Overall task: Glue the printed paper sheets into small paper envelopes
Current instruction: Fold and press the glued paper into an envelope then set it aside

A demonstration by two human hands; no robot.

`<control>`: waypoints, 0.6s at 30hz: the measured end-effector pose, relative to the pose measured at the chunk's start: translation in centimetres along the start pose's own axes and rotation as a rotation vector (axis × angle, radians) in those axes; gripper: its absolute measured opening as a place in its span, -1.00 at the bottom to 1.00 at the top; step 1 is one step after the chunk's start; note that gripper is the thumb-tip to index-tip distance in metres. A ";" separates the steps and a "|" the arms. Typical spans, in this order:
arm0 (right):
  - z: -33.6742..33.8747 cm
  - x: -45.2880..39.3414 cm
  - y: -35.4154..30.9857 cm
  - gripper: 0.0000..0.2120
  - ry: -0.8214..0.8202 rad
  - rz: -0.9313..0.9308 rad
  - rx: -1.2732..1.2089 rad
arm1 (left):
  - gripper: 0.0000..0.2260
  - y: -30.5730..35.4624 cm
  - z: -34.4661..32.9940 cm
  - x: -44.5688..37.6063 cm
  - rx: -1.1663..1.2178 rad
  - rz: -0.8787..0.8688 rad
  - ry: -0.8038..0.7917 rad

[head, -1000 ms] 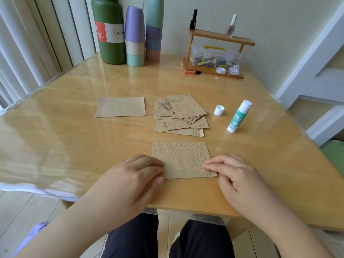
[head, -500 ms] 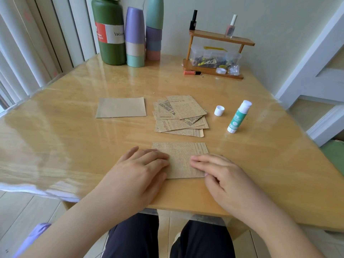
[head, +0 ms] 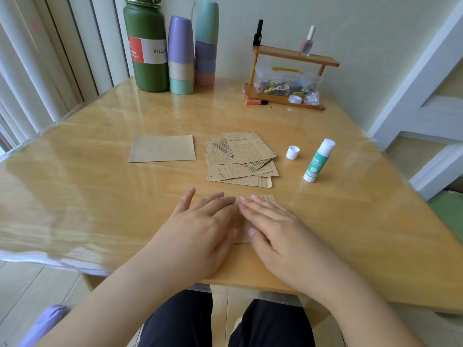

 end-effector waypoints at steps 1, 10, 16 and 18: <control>-0.5 -0.2 0.0 -0.32 -0.044 -0.014 0.011 | -0.57 -0.1 -0.3 -0.1 -0.014 0.007 -0.020; 0.4 2.7 3.6 -0.32 -0.085 -0.190 0.079 | -0.57 -3.0 -0.6 1.8 -0.025 0.077 -0.046; 1.4 1.0 2.0 -0.29 -0.032 -0.145 0.075 | -0.53 -1.1 0.2 0.1 -0.069 0.052 -0.091; 1.1 -0.3 1.2 -0.30 -0.054 -0.118 0.087 | -0.38 -0.2 0.0 -0.8 -0.022 0.075 -0.209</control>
Point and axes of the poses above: each hand's wrist, its own x-axis away from the middle knuckle, its own z-axis out of the back of the hand, y = z × x, the point moved 6 cm from there along -x, towards the middle knuckle, and after that the axes turned 10 degrees about -y, right-handed, at the moved point
